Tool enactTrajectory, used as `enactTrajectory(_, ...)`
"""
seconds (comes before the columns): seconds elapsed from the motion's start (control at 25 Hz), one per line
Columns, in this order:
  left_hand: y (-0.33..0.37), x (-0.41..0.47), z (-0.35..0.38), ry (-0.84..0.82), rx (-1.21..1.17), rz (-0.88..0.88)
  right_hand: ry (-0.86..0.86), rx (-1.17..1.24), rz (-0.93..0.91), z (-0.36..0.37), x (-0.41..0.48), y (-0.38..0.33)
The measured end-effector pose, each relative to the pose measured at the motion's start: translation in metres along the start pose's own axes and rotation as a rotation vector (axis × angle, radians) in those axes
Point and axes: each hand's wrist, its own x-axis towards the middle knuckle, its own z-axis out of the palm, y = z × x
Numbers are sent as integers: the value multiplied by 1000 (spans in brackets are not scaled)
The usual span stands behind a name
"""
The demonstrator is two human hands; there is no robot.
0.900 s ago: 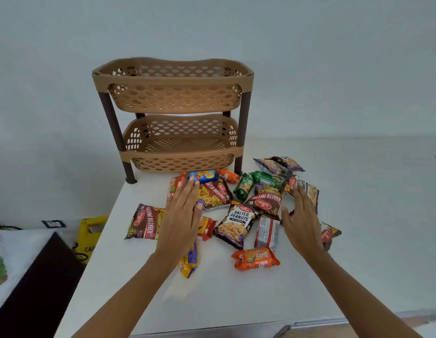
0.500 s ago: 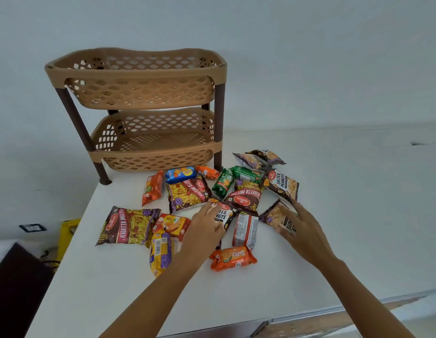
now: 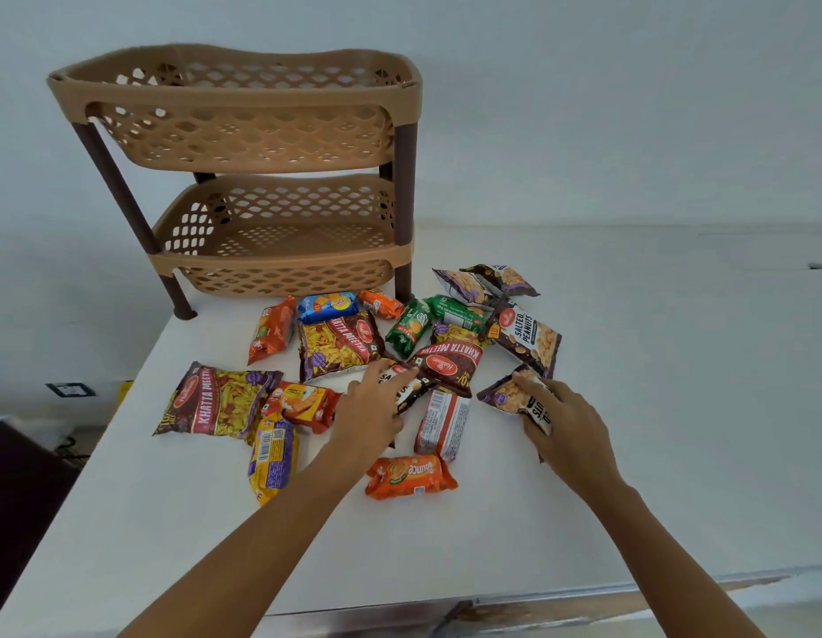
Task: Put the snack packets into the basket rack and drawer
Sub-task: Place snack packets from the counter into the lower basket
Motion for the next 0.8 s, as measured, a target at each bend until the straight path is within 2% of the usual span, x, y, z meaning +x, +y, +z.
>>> enactTrajectory(0.12,-1,-1,-4,63,-137,-2,49,45,-23,-7,0,-7)
enactTrajectory(0.4,-10,-4,-40,286,-229,99,141,179,-123,-17,25,-51)
enactTrajectory(0.64,-53,9,-98,416,-323,45,197,301,-146,-12,70,-114)
enactTrajectory(0.8,-97,38,-133,519,-258,-9,189,434,-168,3,110,-175)
